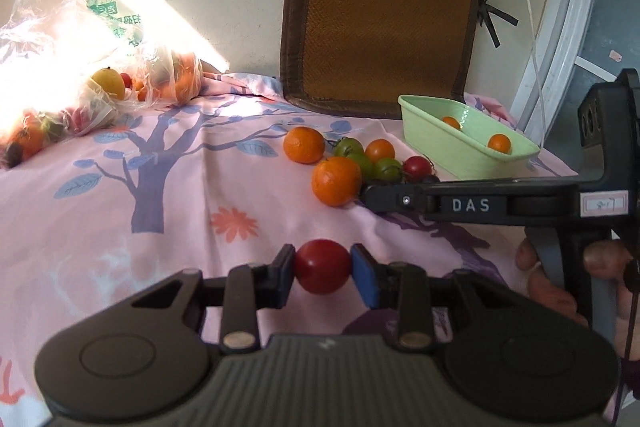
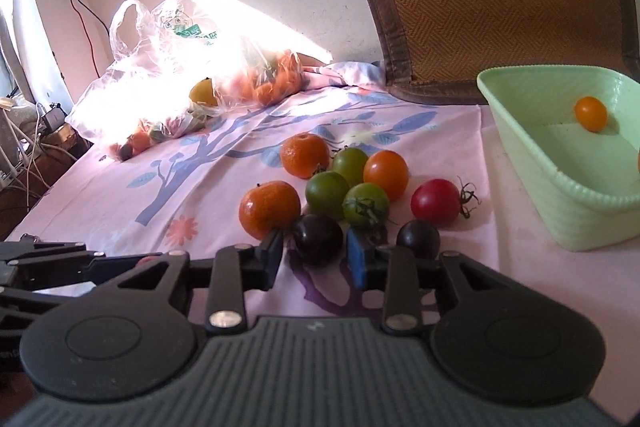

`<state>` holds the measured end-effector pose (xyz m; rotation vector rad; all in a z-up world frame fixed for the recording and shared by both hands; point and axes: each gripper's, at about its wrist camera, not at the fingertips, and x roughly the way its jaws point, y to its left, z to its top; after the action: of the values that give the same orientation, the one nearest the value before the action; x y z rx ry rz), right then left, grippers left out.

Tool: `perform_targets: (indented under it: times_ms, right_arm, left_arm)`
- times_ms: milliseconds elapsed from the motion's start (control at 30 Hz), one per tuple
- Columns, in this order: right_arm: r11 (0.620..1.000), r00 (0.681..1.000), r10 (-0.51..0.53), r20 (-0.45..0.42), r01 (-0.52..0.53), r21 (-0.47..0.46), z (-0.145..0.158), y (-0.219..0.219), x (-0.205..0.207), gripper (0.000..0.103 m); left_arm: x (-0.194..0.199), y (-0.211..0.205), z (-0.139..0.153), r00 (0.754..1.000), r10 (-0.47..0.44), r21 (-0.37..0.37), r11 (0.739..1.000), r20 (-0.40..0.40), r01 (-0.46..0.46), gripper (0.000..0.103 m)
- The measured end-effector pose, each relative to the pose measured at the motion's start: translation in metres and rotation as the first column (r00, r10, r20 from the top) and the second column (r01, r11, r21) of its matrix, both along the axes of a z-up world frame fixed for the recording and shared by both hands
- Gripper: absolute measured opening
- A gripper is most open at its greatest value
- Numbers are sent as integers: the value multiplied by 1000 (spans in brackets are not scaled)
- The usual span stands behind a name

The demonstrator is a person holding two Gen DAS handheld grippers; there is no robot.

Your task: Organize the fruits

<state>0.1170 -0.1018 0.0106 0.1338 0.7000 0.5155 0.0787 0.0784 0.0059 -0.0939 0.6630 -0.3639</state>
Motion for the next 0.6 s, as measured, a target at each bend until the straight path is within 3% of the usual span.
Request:
perform_targets:
  times_ms: [100, 267, 433, 600]
  right_arm:
    - [999, 999, -18, 31, 17, 40, 8, -18, -23, 27]
    - [991, 988, -130, 86, 128, 24, 14, -69, -83, 27]
    - [964, 956, -249, 156, 260, -58, 14, -112, -135, 27]
    - [945, 940, -278, 199, 305, -118, 8, -132, -163, 27]
  left_arm:
    - [-9, -10, 3, 1000, -21, -13, 1000, -3, 21, 31]
    - [-25, -56, 6, 991, -132, -17, 991, 9, 132, 31]
    - [-36, -116, 6, 967, -251, 10, 968, 31, 251, 31]
    - [-48, -157, 1, 941, -336, 56, 941, 36, 334, 31]
